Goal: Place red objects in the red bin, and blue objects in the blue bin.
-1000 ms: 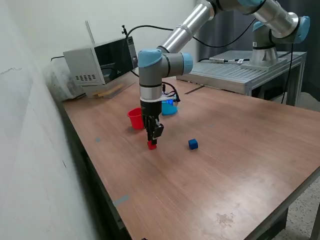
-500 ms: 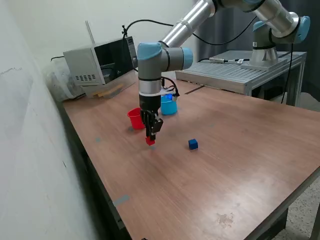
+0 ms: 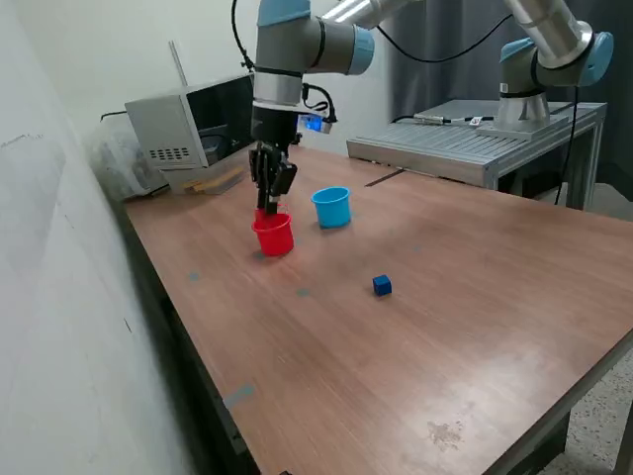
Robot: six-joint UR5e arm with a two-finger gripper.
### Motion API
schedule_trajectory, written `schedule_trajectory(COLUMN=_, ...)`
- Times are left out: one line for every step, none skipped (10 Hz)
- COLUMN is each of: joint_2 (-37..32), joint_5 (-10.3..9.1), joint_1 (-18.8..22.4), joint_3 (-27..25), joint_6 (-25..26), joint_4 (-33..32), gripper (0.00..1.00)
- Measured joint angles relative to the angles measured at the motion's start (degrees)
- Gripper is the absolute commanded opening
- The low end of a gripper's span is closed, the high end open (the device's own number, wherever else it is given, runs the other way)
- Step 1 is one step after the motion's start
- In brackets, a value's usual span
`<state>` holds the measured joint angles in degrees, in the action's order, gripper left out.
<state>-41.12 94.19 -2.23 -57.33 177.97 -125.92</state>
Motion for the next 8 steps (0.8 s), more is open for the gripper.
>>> schedule_trajectory(joint_2=-0.31, joint_5=0.07, joint_1=-2.46, joint_3=-0.05, joint_6=-0.37, joint_4=0.77, gripper=0.0)
schedule_trajectory(joint_2=-0.36, joint_5=0.1, joint_1=-5.41, joint_3=-0.12, joint_6=-0.57, joint_4=1.49, gripper=0.0)
schedule_trajectory(joint_2=-0.27, joint_5=0.11, joint_1=-8.2, joint_3=-0.27, joint_6=-0.7, joint_4=1.93, gripper=0.0)
schedule_trajectory(joint_2=-0.21, joint_5=0.11, joint_1=-10.46, joint_3=-0.75, joint_6=-0.79, joint_4=2.18, gripper=0.0)
schedule_trajectory(joint_2=-0.19, joint_5=0.12, joint_1=-12.14, joint_3=-1.79, joint_6=-0.83, joint_4=2.31, gripper=0.0)
schedule_trajectory(joint_2=-0.27, joint_5=0.12, joint_1=-13.19, joint_3=-3.11, joint_6=-0.94, joint_4=2.51, gripper=0.0)
schedule_trajectory(joint_2=-0.36, joint_5=0.14, joint_1=-13.72, joint_3=-4.27, joint_6=-1.3, joint_4=3.25, gripper=0.0)
schedule_trajectory(joint_2=-0.48, joint_5=0.19, joint_1=-13.89, joint_3=-4.95, joint_6=-1.71, joint_4=4.31, gripper=0.0)
